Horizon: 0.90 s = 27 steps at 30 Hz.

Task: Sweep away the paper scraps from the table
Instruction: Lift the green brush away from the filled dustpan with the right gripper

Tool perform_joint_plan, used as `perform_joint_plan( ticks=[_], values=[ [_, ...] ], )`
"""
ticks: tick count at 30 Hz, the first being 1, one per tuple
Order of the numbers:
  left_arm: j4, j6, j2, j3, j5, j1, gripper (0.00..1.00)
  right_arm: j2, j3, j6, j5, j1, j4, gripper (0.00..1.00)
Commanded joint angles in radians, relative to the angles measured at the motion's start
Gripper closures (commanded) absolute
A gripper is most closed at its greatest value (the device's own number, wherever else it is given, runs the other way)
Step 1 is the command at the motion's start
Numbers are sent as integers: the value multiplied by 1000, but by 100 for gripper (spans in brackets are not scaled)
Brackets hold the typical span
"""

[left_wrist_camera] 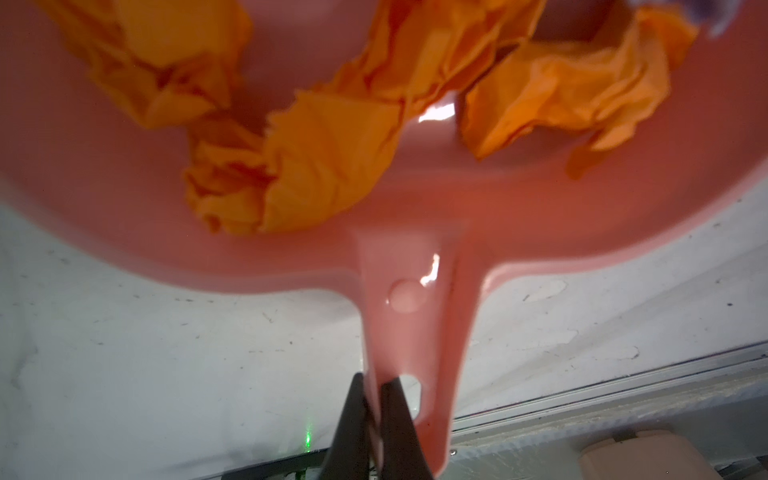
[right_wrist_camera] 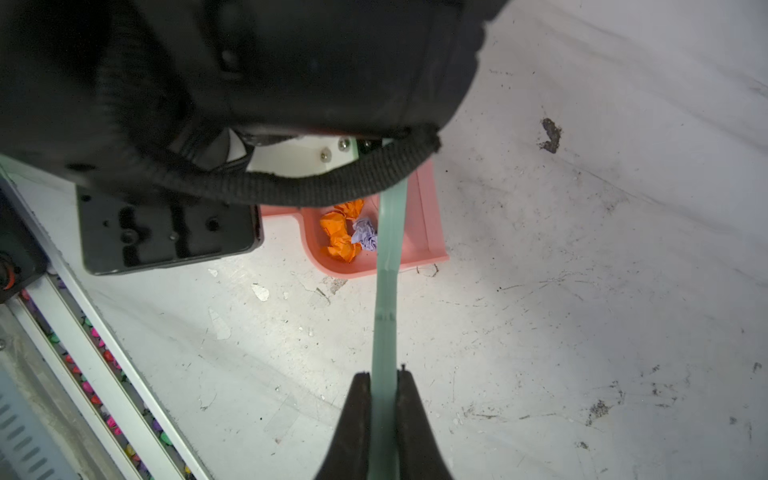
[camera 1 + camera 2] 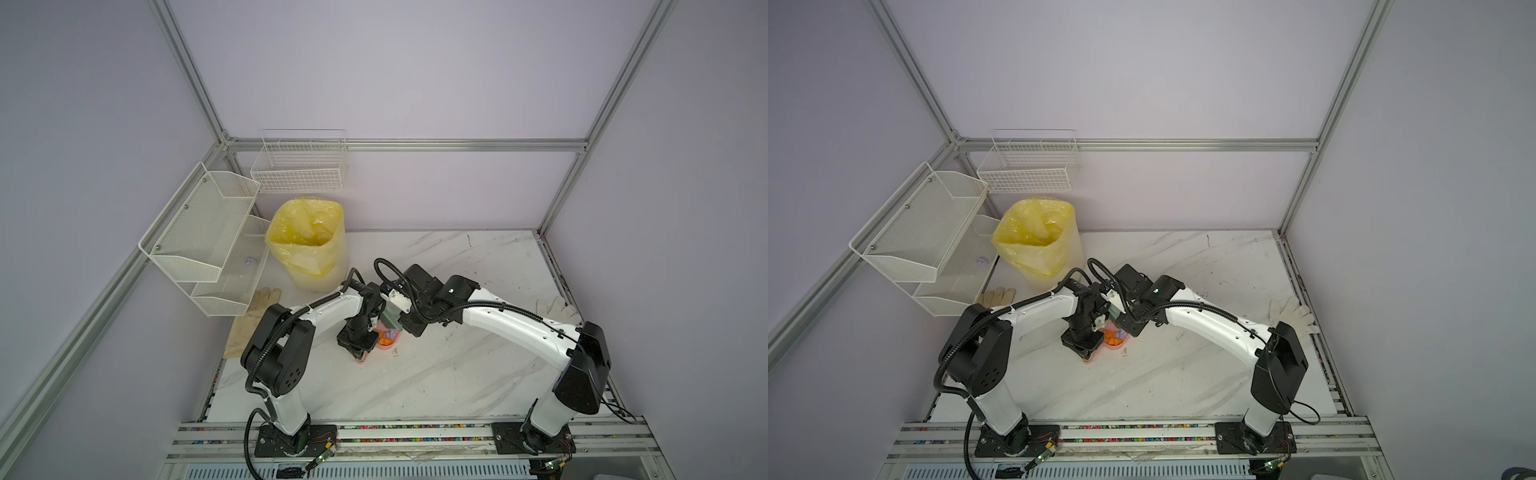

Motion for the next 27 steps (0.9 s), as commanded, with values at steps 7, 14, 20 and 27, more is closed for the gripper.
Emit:
perform_joint_plan(
  ticks=[7, 14, 20, 27],
  values=[
    [39, 0, -9, 64, -3, 5, 100, -31, 17, 71, 43, -7, 33, 100],
    [29, -12, -51, 90, 2, 5, 100, -81, 2, 137, 25, -168, 82, 100],
    [46, -27, -94, 109, 3, 3, 100, -142, -36, 179, -8, -247, 146, 100],
    [49, -33, -92, 155, 36, 3, 100, -139, -47, 257, 92, -256, 161, 100]
  ],
)
